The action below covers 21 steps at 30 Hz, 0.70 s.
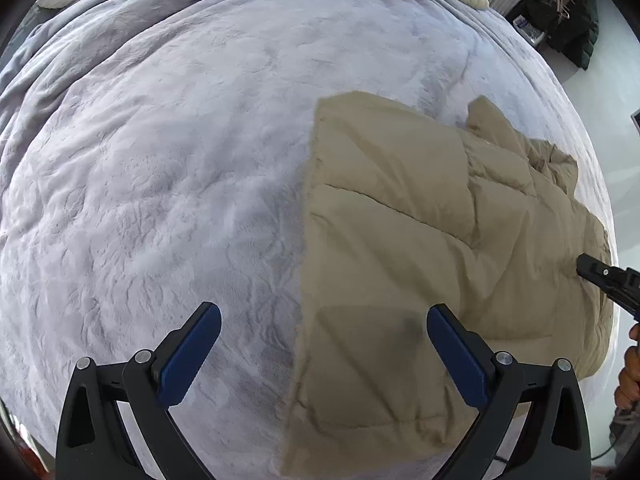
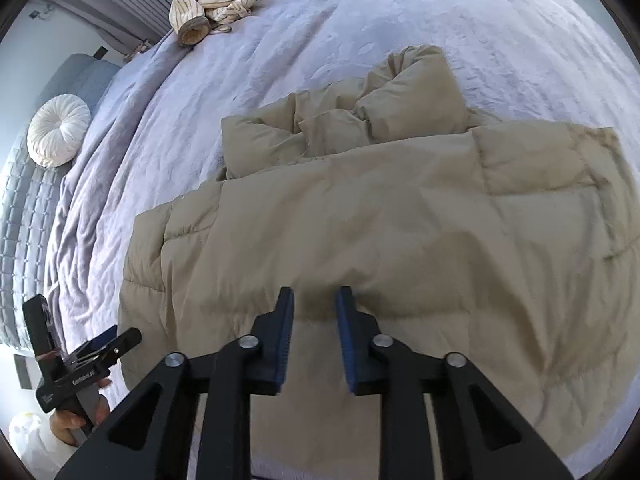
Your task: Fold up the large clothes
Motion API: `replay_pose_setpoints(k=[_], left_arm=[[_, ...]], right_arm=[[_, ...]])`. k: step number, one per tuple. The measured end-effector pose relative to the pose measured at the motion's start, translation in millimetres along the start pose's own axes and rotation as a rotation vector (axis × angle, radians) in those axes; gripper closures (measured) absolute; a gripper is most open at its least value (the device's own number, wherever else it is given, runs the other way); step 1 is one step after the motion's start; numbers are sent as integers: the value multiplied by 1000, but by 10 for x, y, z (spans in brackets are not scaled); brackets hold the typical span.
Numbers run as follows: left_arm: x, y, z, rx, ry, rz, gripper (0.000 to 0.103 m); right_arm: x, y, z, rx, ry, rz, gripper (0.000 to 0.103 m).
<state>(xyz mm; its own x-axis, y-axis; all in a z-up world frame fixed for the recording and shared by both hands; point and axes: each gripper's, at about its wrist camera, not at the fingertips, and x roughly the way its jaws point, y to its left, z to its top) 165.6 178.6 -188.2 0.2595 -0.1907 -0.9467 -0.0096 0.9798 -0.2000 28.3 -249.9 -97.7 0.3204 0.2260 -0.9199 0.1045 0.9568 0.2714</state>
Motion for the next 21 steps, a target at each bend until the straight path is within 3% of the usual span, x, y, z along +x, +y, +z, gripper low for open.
replay_pose_setpoints(k=[5,8,10,13,19,20,21], left_arm=[[147,286,149,-86,21,-138,0],[330,421,302,-115,50,-302,0],[532,416,392,-101,114,-435,0],[826,305,472,-57,220,-575,0],[1180,9,559,74,358,-667,0],[1194,-29,562,91,369,-671,2],[1210,-70,563,104,384,-671,11]], right_arm=[[189,-78,88,-2,-7,-7,80],[369,-192,159,24,2,1,83],[451,-263,180,47,4,17,83],[511,-316,183,66,2,32,84],[546,-339,202,55,11,33,84],[551,-358,220,59,14,36,84],[569,-377,234,67,18,43,84]])
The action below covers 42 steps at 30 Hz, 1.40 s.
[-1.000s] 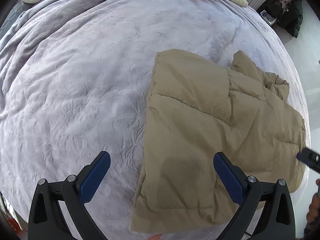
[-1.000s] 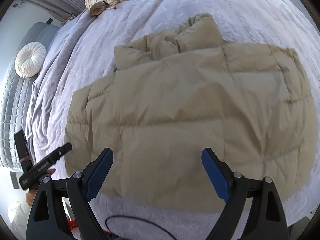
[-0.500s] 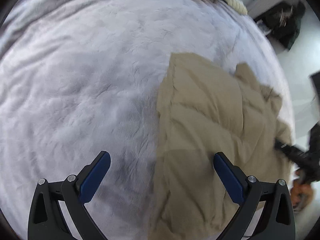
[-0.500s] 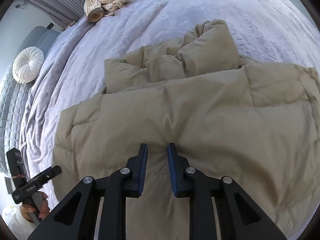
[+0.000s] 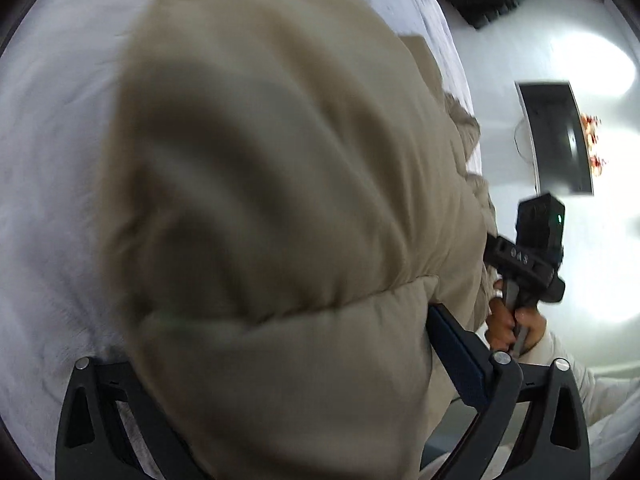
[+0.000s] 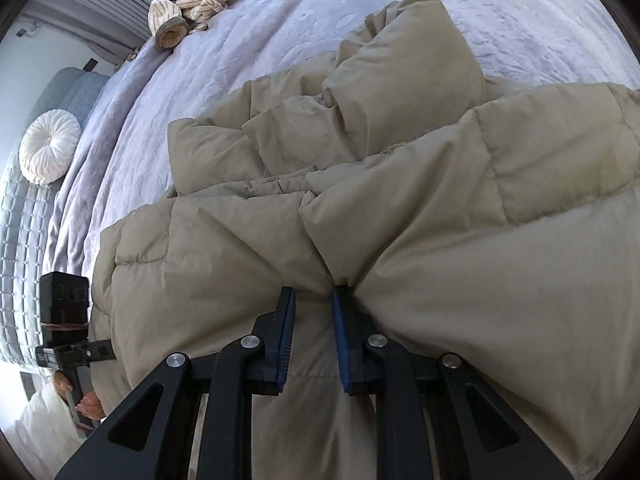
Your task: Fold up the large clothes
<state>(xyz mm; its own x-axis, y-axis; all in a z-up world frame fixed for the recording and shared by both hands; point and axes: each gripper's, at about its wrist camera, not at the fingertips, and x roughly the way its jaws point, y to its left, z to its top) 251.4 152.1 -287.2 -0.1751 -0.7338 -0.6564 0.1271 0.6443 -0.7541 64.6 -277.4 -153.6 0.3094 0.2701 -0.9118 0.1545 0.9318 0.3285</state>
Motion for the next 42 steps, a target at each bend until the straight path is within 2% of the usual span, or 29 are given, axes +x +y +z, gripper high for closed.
replay_pose_setpoints(k=[1,2,3,6,11,13,16,20,22,24,28,32,36,37,40,42], left_arm=[[0,-13,-16,-2,12,0,16],[-1,-14,-16,-6,19,-14,36],[-10,-14,-22,-22,28,-60,57],[-144,-186,-91,-6,19,-104,74],[-296,-852,-184,74,17,-254,74],[-282,-1151,-201,119,22,-272,74],[-156,-1520,-212,162,26,-246,74],[-44,-1671,-207,145,7,-244,74],[-19,-1712,-229,139,6,-245,74],[-15,-1737,-248,128,2,-235,74],[-62,-1729,-260,100,-3,-226,74],[-35,-1797,-242,91,-3,-209,74],[60,-2012,-265,84,-6,-161,74],[-5,-1942,-267,88,-6,-147,74],[134,-2273,-287,115,5,-81,74],[315,-2589,-294,156,26,-37,73]], right_arm=[[16,-14,8,8,2,4,84],[30,-26,10,17,3,6,84],[52,-47,20,30,7,9,84],[108,-87,37,56,15,18,84],[211,-113,90,78,42,14,84],[237,-97,100,72,47,-1,85],[263,-66,122,62,55,-17,85],[233,-114,161,91,68,25,84],[110,-131,152,99,71,36,83],[-146,-140,85,88,34,44,82],[-694,-219,-262,83,-37,42,82],[-896,-352,-760,157,-31,92,83],[-713,-390,-1151,198,-9,147,83],[-598,-418,-1200,227,4,179,83],[-284,-519,-1237,262,20,215,84],[-168,-658,-1226,308,24,281,88]])
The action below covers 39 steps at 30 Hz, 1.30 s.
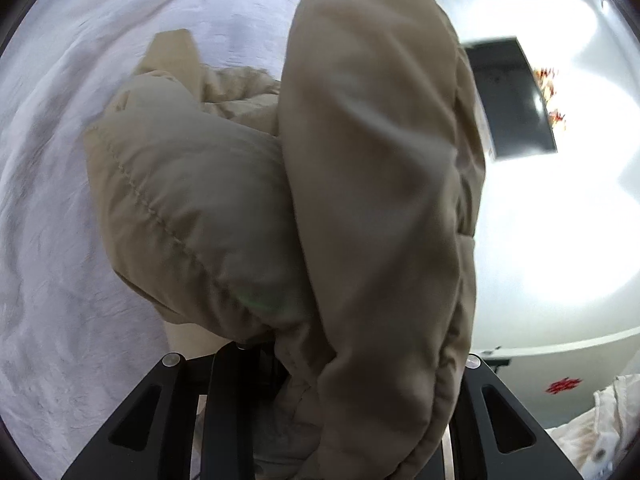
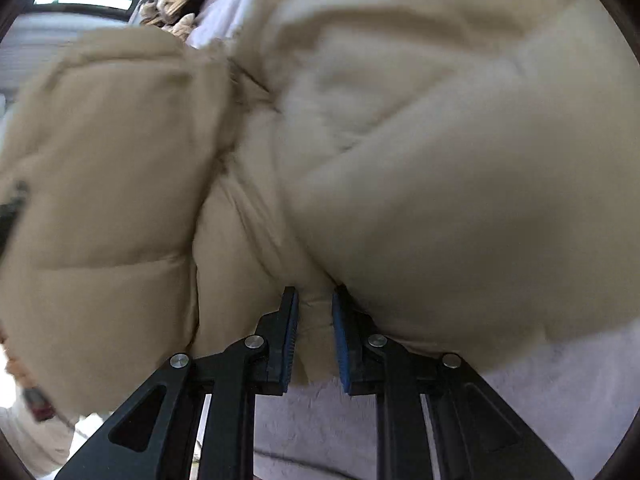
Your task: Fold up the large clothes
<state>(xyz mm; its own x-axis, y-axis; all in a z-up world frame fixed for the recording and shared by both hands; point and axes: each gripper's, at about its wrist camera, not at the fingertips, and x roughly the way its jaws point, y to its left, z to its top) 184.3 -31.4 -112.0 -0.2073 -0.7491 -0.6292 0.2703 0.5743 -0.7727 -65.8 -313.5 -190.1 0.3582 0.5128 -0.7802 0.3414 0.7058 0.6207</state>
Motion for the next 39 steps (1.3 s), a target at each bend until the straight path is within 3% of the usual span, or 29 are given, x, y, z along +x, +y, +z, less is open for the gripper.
replay_pose_setpoints(k=[2,6,13,15,17,21,23,25,28,32,33,39], left_arm=[[189,-255,70,37,29,27,73],[640,-648,192,82,77,19,46],[1400,-948,335,113,127,10,43],[1554,-983,367,106,133,-14,30],[1711,-1046,391,109,134,0,30],[1736,-1115,354,137,147,40,30],[1671,-1167,302,154,152,69,30],[1770,-1257,286,169,152,117,30],[1880,-1363,244,149,157,179,30],[1901,-1443,227,127,167,213,30],[1903,-1516,414,121,168,217,30],[1914,-1672,400,118,181,227,30]], right_arm=[[12,-126,43,37,10,69,89],[18,-296,88,69,28,179,91],[-101,-489,130,116,32,316,91],[-234,-555,122,131,19,336,91],[-406,-638,104,147,-4,343,91],[-869,-822,62,166,-92,295,87],[-1112,-876,48,163,-151,243,65],[-1332,-893,29,149,-206,182,56],[-1617,-837,-19,108,-266,128,54],[-1942,-676,-128,32,-336,86,40],[-2020,-596,-139,5,-360,69,40],[-2109,-183,58,-128,-448,-10,39]])
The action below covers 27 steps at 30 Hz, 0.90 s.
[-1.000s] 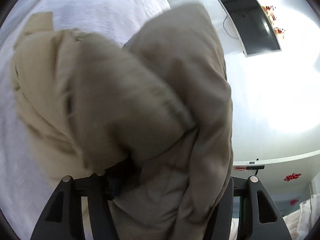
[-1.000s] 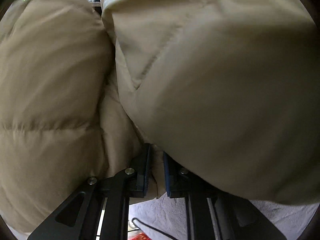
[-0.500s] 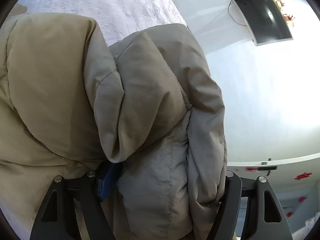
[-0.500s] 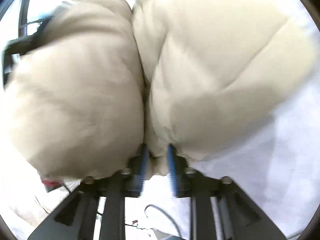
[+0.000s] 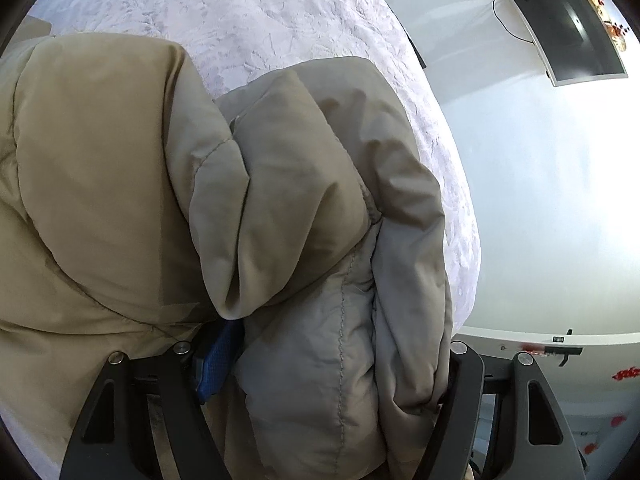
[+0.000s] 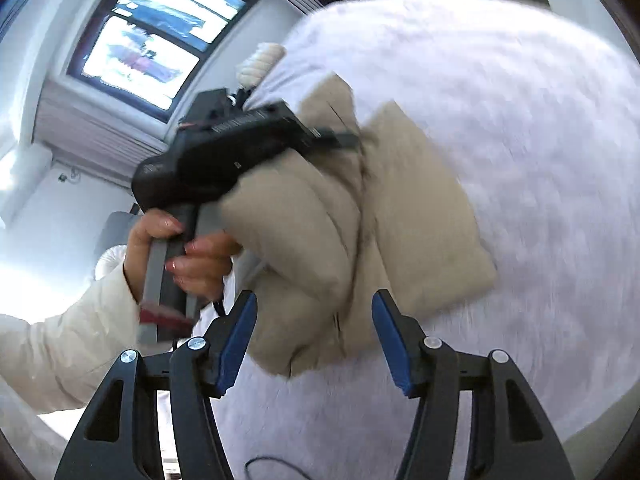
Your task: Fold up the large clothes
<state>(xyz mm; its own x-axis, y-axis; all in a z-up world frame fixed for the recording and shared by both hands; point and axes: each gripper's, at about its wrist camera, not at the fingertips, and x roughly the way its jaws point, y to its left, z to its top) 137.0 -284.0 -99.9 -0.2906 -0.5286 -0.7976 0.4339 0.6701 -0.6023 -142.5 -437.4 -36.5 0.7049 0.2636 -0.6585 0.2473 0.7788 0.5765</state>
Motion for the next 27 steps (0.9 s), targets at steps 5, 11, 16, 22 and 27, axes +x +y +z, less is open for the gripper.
replay_pose_setpoints(k=[5,11,16,22,27], left_arm=[[-18,-93,17,20,23,14,30],[-306,-228,-87,73,44,-81,30],[-746,-362,-198,237,-104,-25,30],[-327,-253,-29,268,-194,95,30],[214,-254,261,260,-206,160,30]], right_arm=[[153,205,67,-76,-20,-103,50],[237,-253,83,181,-38,-107,91],[336,-769,-121,452,-2,-26,91],[539,-971,-245,537,3,23,91],[578,-1211,-287,575,3,30,90]])
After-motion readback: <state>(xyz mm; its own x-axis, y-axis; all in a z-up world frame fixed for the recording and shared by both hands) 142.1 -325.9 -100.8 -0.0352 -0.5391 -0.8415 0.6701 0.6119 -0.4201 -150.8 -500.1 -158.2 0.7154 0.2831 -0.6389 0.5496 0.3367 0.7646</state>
